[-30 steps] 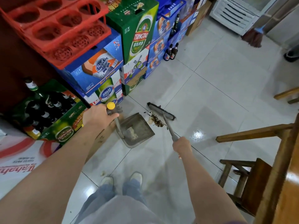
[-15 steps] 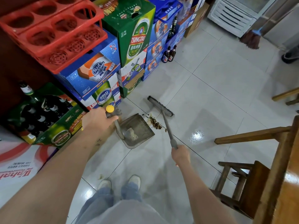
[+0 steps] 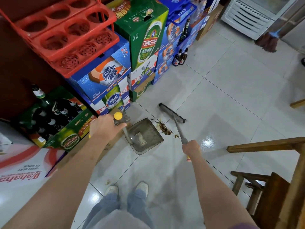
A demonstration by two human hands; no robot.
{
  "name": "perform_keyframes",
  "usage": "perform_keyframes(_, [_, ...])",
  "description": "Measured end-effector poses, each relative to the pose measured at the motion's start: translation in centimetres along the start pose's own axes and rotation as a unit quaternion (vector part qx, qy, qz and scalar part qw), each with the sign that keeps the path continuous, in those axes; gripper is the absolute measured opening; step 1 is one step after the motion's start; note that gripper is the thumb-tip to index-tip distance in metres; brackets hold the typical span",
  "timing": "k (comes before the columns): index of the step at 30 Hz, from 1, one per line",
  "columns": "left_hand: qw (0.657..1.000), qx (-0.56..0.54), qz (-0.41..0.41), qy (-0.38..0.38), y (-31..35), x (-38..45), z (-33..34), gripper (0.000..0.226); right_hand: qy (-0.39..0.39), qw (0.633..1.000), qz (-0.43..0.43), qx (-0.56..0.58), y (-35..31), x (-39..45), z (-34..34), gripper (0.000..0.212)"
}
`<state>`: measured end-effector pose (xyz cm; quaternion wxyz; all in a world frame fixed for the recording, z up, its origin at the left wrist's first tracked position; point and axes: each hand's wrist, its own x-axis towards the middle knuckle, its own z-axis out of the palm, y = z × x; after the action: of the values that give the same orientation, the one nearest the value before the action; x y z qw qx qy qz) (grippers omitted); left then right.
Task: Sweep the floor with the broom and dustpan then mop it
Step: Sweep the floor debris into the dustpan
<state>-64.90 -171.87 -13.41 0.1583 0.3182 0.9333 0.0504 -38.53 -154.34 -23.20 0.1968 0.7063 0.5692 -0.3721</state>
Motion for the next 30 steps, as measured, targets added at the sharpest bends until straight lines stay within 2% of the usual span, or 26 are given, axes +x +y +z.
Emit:
perform_keyframes(6, [1.0,-0.007,0.004,-0.003,-0.2,-0.3,0.5,0.047,-0.016,0.999,-0.008,-0.028,1.6,-2.4,1.1,0.016])
perform_keyframes(15, [1.0,0.008,-0.006,-0.014,-0.1,-0.7,0.1,0.047,-0.002,1.0,-0.021,-0.01,4.5,-4.1,1.7,0.029])
perform_keyframes(19, [1.0,-0.002,0.006,-0.018,-0.7,-0.8,0.3,0.045,0.014,0.999,-0.031,-0.013,3.2,-3.5,1.2,0.026])
perform_keyframes(24, [1.0,-0.019,0.01,-0.023,-0.9,-0.8,0.3,0.043,-0.006,1.0,-0.009,-0.026,1.3,-3.3,1.8,0.018])
perform_keyframes(30, [0.999,-0.044,0.002,-0.025,-2.2,-1.6,-0.3,0.04,-0.013,0.999,-0.009,-0.041,2.4,-4.4,3.9,0.019])
